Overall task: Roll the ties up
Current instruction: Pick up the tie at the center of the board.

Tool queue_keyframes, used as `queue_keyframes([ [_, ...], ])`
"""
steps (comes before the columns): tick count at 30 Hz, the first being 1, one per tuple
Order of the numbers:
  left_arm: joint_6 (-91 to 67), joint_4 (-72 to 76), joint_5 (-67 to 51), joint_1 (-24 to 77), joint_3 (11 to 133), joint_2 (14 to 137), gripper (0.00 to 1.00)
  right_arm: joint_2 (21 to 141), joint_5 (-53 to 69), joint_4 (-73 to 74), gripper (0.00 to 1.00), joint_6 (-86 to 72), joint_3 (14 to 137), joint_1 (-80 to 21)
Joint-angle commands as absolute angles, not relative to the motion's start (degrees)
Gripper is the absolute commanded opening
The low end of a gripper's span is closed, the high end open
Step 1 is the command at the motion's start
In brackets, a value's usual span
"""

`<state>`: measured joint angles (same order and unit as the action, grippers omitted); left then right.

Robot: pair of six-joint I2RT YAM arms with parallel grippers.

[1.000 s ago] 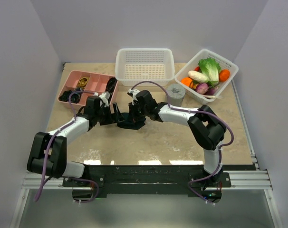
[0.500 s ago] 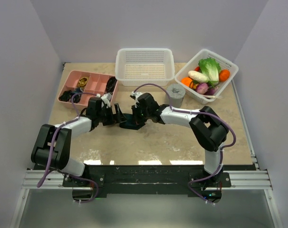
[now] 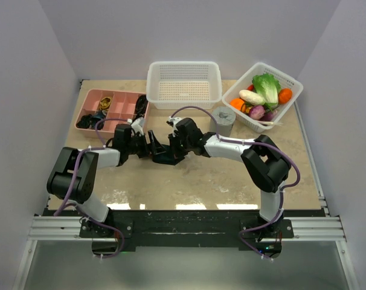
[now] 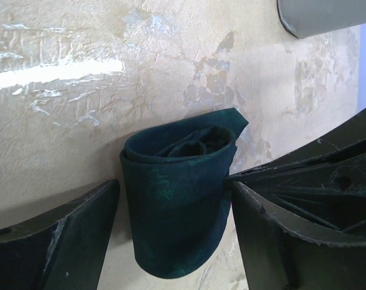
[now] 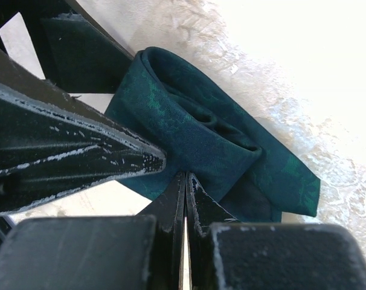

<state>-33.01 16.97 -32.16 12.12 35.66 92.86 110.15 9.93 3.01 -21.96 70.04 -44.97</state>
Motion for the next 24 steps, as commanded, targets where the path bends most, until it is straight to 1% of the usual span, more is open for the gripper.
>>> queue_keyframes([
  [1, -34.36, 21.0, -34.36, 13.09, 34.89, 95.88, 0.76, 106.96, 8.61, 4.13, 0.0, -21.36, 69.61, -44.12],
  [2, -34.63, 21.35, -34.8, 13.27, 34.81, 95.98, 0.73, 106.96, 8.7, 4.22, 0.0, -21.44, 69.61, -43.86],
  [7, -36.21, 23.64, -35.94, 14.85, 34.63, 96.24, 0.65, 106.88, 8.7, 4.31, 0.0, -21.53, 69.26, -43.51],
  [8, -36.38, 23.99, -36.12, 15.03, 34.63, 96.15, 0.62, 107.05, 8.7, 4.31, 0.0, -21.62, 69.17, -43.42],
  [10, -36.91, 24.61, -36.3, 15.38, 34.63, 95.98, 0.59, 107.14, 8.88, 4.39, 0.0, -21.71, 69.43, -43.16],
  [11, -37.0, 24.87, -36.3, 15.38, 34.63, 95.98, 0.56, 107.4, 8.96, 4.22, 0.0, -21.8, 69.35, -43.15],
  [15, -38.58, 27.33, -36.3, 15.73, 34.02, 95.98, 0.53, 107.31, 9.32, 3.87, 0.0, -21.8, 69.0, -43.07],
  [17, -39.02, 28.82, -36.3, 15.82, 33.93, 95.8, 0.49, 107.05, 9.58, 3.69, 0.0, -21.97, 68.82, -43.07],
  [20, -39.2, 29.44, -35.95, 16.0, 33.84, 95.36, 0.45, 105.91, 9.32, 3.95, 0.0, -21.88, 68.64, -42.72],
  [24, -38.41, 28.13, -35.69, 16.08, 34.19, 95.54, 0.44, 102.23, 8.62, 3.61, 0.0, -22.41, 67.07, -41.14],
])
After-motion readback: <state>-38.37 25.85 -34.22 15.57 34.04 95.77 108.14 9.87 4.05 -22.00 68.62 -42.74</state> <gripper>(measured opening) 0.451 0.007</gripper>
